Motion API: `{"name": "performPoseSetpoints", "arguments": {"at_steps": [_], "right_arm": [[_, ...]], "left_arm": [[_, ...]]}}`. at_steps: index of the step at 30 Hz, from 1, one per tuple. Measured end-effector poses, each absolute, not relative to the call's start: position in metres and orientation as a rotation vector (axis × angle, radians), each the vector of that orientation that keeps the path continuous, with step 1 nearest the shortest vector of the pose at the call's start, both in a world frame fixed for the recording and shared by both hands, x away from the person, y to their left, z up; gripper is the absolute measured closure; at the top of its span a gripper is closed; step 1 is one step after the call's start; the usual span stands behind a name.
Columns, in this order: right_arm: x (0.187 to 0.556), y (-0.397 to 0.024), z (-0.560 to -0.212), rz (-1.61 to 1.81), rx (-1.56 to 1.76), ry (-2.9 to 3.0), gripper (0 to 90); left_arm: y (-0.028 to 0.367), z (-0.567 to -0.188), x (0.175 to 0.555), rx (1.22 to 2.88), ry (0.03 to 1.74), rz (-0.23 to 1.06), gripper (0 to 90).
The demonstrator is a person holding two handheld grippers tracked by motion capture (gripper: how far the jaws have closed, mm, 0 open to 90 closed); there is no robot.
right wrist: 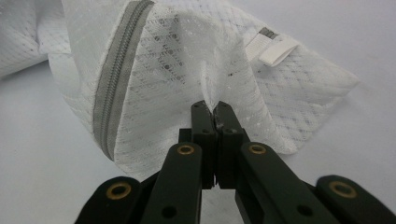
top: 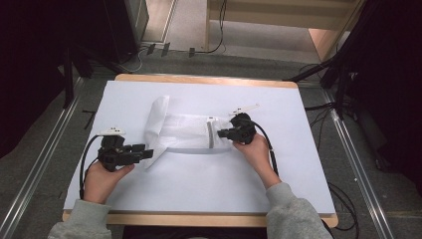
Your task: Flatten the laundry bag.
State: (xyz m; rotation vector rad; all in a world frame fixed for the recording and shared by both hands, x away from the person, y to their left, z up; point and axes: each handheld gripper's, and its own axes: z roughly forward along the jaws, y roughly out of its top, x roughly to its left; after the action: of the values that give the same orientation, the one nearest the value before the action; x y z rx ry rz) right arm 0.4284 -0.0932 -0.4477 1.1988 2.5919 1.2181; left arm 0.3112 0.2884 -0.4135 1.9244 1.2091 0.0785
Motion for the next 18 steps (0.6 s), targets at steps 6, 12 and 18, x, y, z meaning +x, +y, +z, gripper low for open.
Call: {"name": "performPoseSetpoints", "arguments": {"at_steps": [6,12,18], "right_arm": [[0.428,-0.094,-0.448,1.224,1.202,2.592,90.0],[0.428,-0.098,-0.444,1.242,1.198,2.575,90.0],[0.427,-0.105,-0.433,1.287,1.204,2.528,90.0]], "left_arm": [[0.280,-0.429,0.321,1.993,1.251,0.064,57.1],[0.287,-0.428,0.330,1.978,1.284,0.095,83.6],[0.308,-0.416,0.343,1.915,1.305,0.166,90.0]]}}
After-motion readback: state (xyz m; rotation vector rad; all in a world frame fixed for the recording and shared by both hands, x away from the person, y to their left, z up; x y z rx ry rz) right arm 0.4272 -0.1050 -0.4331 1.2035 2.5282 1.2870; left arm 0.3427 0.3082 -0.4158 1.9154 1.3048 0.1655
